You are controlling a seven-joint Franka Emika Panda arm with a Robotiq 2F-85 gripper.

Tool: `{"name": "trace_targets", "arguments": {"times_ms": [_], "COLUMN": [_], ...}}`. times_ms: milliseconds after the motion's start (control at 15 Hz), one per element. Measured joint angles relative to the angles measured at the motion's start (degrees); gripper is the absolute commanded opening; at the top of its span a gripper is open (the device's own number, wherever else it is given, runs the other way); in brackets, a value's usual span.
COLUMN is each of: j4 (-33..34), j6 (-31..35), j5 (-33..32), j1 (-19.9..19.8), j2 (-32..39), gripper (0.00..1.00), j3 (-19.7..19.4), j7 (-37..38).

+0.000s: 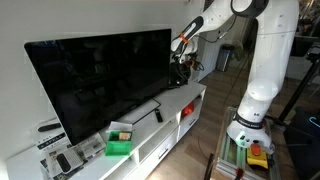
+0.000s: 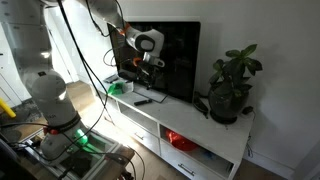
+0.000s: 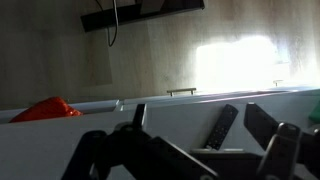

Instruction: Put the hate on the top of the table

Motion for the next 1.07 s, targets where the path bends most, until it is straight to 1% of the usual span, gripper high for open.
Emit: {"name": "trace_targets", "arguments": {"times_ms": [133,400,867,1067], "j4": [2.4,3.5,3.4,1.4], "j6": [-0.1,-0.5,-0.4,1.1], "j5": [0.4,0.4,0.3,0.2], "j1": [-0.9,-0.8,-1.1,-2.9], "j2": [3.2,3.8,3.9,5.8], "gripper": [1.00,1.00,1.00,1.00], "j3": [0.0,0.1,0.4,0.3], "j7": [-0.9,-0.9,-0.9,-1.6]}}
